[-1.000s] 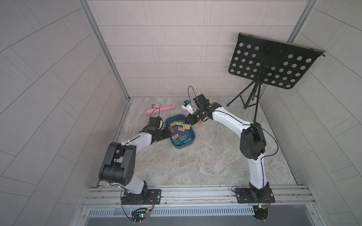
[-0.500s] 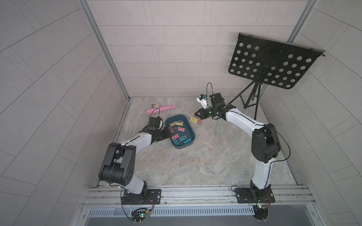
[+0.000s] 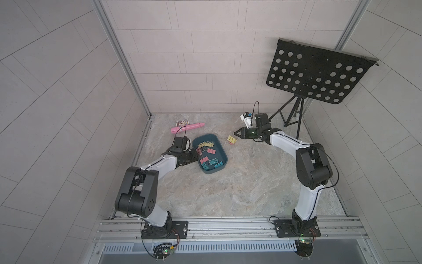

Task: Take out the binder clips from the storage box
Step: Place the binder clip at the center of the board.

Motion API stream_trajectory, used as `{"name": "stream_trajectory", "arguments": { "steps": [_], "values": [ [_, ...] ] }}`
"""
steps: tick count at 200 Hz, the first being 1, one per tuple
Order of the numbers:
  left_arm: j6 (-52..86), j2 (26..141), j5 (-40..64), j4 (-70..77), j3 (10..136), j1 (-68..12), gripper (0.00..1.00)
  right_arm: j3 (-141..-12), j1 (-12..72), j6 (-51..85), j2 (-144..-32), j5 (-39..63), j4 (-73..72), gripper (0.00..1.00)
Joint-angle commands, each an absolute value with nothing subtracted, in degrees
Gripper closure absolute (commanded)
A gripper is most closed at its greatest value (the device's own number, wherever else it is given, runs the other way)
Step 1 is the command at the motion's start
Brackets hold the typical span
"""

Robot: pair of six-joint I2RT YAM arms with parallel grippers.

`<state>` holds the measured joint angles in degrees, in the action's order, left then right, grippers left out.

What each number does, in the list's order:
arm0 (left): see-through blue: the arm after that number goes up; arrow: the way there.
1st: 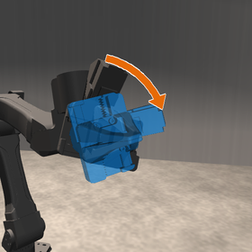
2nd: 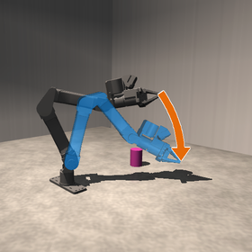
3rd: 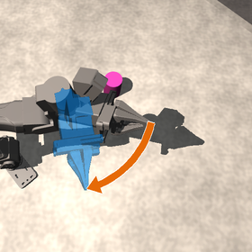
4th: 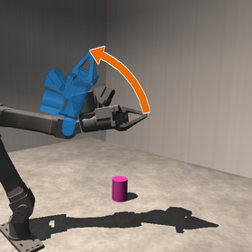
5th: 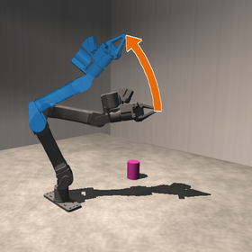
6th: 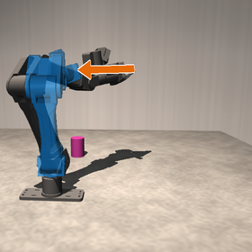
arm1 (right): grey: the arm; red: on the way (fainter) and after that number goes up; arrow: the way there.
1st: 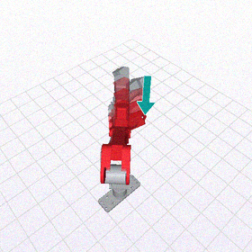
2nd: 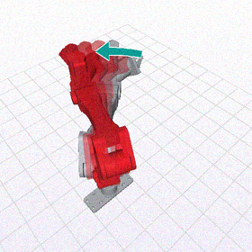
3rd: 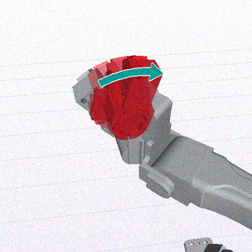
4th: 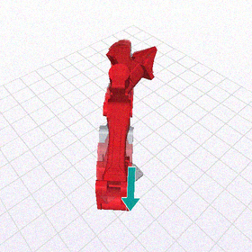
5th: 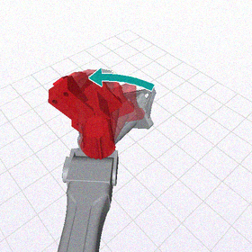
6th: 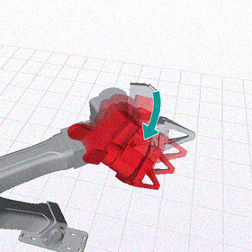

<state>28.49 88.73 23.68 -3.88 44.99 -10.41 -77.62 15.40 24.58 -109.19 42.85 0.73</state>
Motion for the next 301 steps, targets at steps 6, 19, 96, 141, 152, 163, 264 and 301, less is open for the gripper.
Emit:
{"name": "stream_trajectory", "arguments": {
  "steps": [6,19,96,141,152,163,264,301],
  "values": [
    [27.47,87.62,22.79,-6.62,45.28,-10.66,0.74,-75.45,14.85,27.7,-109.9,44.73,-5.35,1.0],
    [27.42,87.66,22.72,-6.72,45.32,-10.68,0.74,-74.79,14.68,27.95,-110.31,44.78,-6.04,1.0],
    [27.59,87.76,22.68,-6.82,45.32,-10.66,0.74,-70.6,13.54,30.27,-111.85,45.04,-10.88,1.0],
    [27.53,87.83,22.68,-6.85,45.26,-10.8,0.74,-69.58,13.18,31.0,-113.66,45.11,-12.33,1.0],
    [27.43,87.85,22.59,-6.85,45.26,-10.74,0.74,-69.38,13.12,31.12,-114.1,45.0,-12.56,1.0],
    [27.45,87.76,22.59,-6.86,45.23,-10.78,0.74,-69.05,13.01,31.28,-114.42,44.96,-12.96,1.0],
    [27.34,88.23,22.59,-6.81,45.22,-10.78,0.74,-67.79,12.04,32.28,-116.44,44.85,-14.79,1.0],
    [27.36,87.99,22.6,-6.91,45.1,-10.79,0.74,-67.52,11.87,32.52,-116.8,44.84,-15.2,1.0]
  ]
}}
